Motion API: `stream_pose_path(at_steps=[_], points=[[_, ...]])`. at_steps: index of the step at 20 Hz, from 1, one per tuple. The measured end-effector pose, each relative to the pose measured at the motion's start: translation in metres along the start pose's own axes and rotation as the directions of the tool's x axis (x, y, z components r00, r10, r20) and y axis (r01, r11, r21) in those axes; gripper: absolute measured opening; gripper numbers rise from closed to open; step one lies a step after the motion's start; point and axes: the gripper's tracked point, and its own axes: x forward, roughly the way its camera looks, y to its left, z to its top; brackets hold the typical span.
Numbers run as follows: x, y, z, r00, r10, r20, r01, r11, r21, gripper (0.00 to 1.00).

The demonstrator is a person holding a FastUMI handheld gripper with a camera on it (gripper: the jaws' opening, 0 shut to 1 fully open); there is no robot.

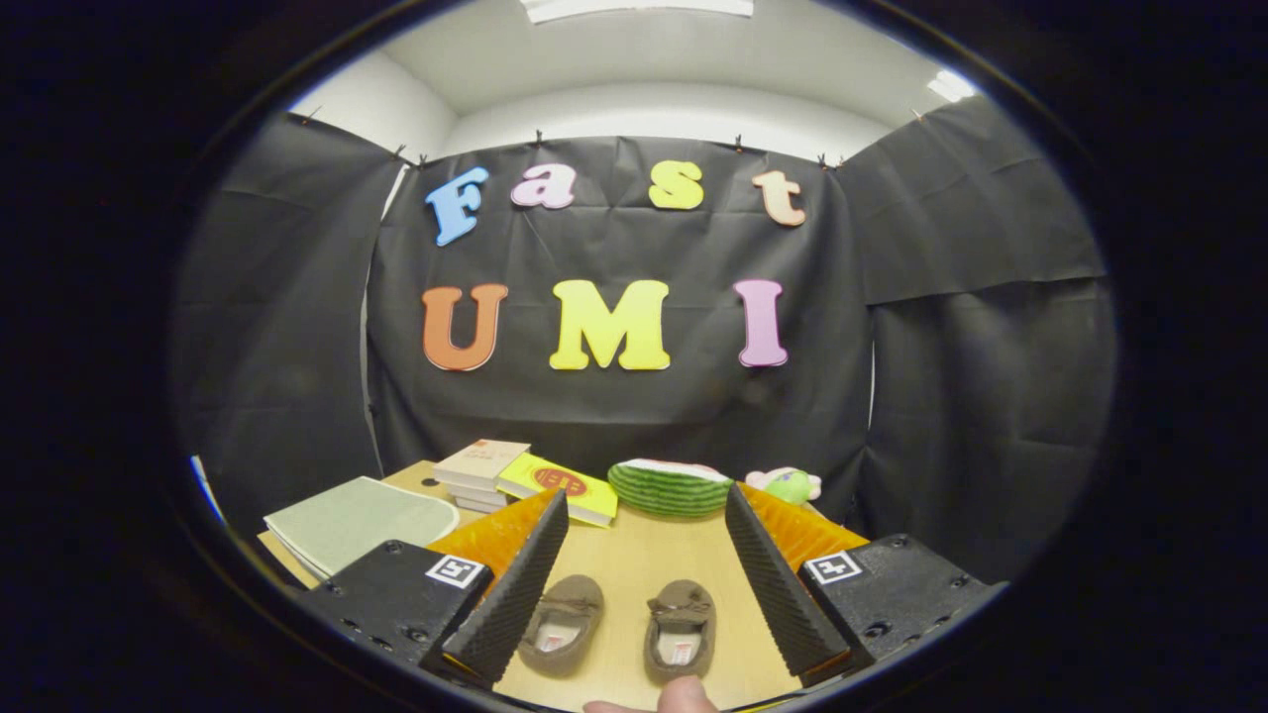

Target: Open the storage box then place both shoes into the box .Put the left shoe in first, then the right shoe, with the right side of both shoes facing outward in a uniform manner.

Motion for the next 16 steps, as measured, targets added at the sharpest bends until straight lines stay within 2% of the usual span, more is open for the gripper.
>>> stream_pose_path(at_steps=[6, 10, 13, 16], points=[[0.006, 0.017, 0.005, 0.996, 0.082, -0.020, -0.081, 0.996, 0.023, 1.00], [0.014, 0.035, 0.018, 0.983, 0.175, -0.049, -0.172, 0.983, 0.062, 1.00], [0.020, 0.064, 0.015, 0.945, 0.308, -0.106, -0.293, 0.946, 0.136, 1.00], [0.024, 0.097, -0.008, 0.869, 0.458, -0.189, -0.410, 0.879, 0.242, 1.00]])
